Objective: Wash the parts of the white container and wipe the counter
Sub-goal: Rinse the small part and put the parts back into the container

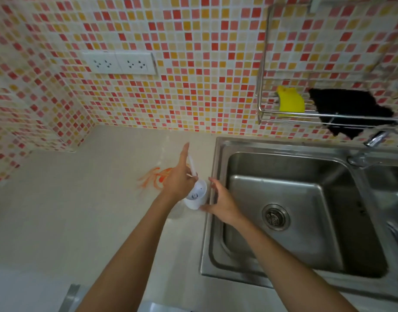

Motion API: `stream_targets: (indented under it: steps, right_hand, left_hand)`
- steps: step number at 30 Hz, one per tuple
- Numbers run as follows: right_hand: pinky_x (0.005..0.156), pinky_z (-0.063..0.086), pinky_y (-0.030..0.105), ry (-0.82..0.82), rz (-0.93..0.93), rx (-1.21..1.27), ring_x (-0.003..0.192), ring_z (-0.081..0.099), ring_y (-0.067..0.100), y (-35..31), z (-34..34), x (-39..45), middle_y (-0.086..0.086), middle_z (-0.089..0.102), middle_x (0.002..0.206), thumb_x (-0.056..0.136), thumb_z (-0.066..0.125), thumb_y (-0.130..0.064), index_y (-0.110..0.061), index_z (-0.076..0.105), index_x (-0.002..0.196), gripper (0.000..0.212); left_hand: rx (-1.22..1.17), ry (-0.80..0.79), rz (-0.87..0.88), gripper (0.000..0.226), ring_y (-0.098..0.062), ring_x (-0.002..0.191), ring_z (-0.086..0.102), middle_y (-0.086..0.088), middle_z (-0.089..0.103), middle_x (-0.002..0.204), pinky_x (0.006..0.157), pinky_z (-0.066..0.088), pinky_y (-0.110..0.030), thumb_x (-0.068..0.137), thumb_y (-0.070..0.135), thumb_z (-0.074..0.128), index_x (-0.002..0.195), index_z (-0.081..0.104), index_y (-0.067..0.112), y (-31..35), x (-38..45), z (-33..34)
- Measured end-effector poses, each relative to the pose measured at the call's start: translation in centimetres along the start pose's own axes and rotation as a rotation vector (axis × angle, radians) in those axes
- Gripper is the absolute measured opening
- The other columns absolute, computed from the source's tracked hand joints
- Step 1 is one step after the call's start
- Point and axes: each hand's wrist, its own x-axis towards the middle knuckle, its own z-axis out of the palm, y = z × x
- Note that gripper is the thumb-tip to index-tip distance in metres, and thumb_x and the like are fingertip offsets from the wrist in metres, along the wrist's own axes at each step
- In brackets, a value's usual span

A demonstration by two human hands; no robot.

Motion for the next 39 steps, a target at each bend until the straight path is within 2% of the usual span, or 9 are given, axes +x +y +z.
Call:
stream_targets:
  steps: [2,5,8,11,15,19,25,32,39]
  right_hand:
    - [0.107,0.041,0.041,0.021,-0.03,0.029,0.133,0.039,0.013,0.2,0.9,0.2,-0.006,0.039,0.148,0.064,0.089,-0.027,-0.035,0.027,0.147,0.104]
    - [0.105,0.044,0.038,0.066,-0.079,0.085,0.129,0.044,0.007,0.7,2.0,0.6,-0.013,0.044,0.143,0.061,0.089,-0.035,-0.043,0.032,0.142,0.099]
    - [0.099,0.048,0.032,0.104,-0.123,0.105,0.117,0.052,-0.001,0.7,2.7,0.6,-0.026,0.055,0.126,0.062,0.089,-0.031,-0.051,0.043,0.126,0.081]
    - [0.095,0.049,0.028,0.136,-0.146,0.099,0.113,0.055,-0.002,0.5,3.0,0.5,-0.028,0.058,0.119,0.064,0.087,-0.03,-0.05,0.045,0.123,0.076]
    - [0.096,0.05,0.033,0.146,-0.158,0.102,0.113,0.056,0.003,0.7,3.2,0.7,-0.022,0.059,0.121,0.066,0.087,-0.026,-0.044,0.045,0.125,0.075]
    - [0.096,0.051,0.037,0.153,-0.168,0.096,0.113,0.057,0.005,0.7,3.3,0.7,-0.021,0.059,0.12,0.067,0.086,-0.024,-0.049,0.045,0.122,0.073]
    - [0.095,0.053,0.038,0.146,-0.162,0.113,0.114,0.057,0.006,0.9,3.5,0.7,-0.017,0.058,0.124,0.068,0.085,-0.031,-0.041,0.045,0.128,0.073]
    - [0.095,0.053,0.039,0.133,-0.143,0.106,0.12,0.053,0.012,1.2,3.8,1.0,-0.014,0.054,0.129,0.067,0.085,-0.041,-0.038,0.041,0.132,0.079]
    - [0.094,0.054,0.038,0.13,-0.14,0.112,0.118,0.054,0.013,1.1,3.8,1.0,-0.015,0.055,0.127,0.065,0.085,-0.042,-0.04,0.041,0.131,0.079]
  left_hand:
    - [-0.067,-0.008,0.027,0.088,-0.021,0.073,0.067,-0.011,0.068,0.082,0.068,0.057,-0.029,0.085,0.003,0.068,0.148,0.016,0.037,-0.9,0.1,-0.5]
    - [-0.06,-0.004,0.068,0.05,-0.022,0.076,0.069,-0.009,0.071,0.088,0.072,0.058,-0.041,0.09,0.009,0.064,0.128,0.038,0.029,-2.3,0.2,-1.1]
    - [0.014,0.032,0.136,0.026,-0.02,0.071,0.066,-0.007,0.073,0.087,0.061,0.052,-0.03,0.094,0.015,0.059,0.117,0.049,0.019,-3.7,0.2,-1.0]
    - [-0.003,0.047,0.179,0.016,-0.019,0.073,0.062,-0.002,0.068,0.085,0.068,0.05,-0.028,0.092,0.013,0.062,0.108,0.061,0.014,-5.2,0.2,-0.3]
    - [0.086,0.023,0.207,0.015,-0.012,0.076,0.059,0.001,0.068,0.088,0.067,0.039,-0.011,0.089,0.015,0.064,0.104,0.068,0.016,-6.3,0.2,0.5]
    - [0.197,0.029,0.209,0.016,-0.016,0.079,0.063,-0.002,0.072,0.09,0.072,0.041,-0.021,0.087,0.021,0.067,0.102,0.071,0.019,-7.1,0.5,1.1]
    - [0.248,0.039,0.161,0.012,-0.02,0.087,0.058,0.0,0.069,0.092,0.08,0.051,-0.038,0.089,0.032,0.063,0.1,0.067,0.029,-7.4,0.7,1.8]
    - [0.287,0.082,0.179,0.012,-0.025,0.095,0.056,-0.005,0.071,0.092,0.086,0.045,-0.038,0.088,0.026,0.066,0.098,0.069,0.021,-7.8,0.6,1.4]
    - [0.233,0.024,0.15,0.014,-0.022,0.098,0.054,-0.006,0.069,0.098,0.079,0.039,-0.025,0.086,0.025,0.068,0.099,0.07,0.02,-7.6,0.4,1.3]
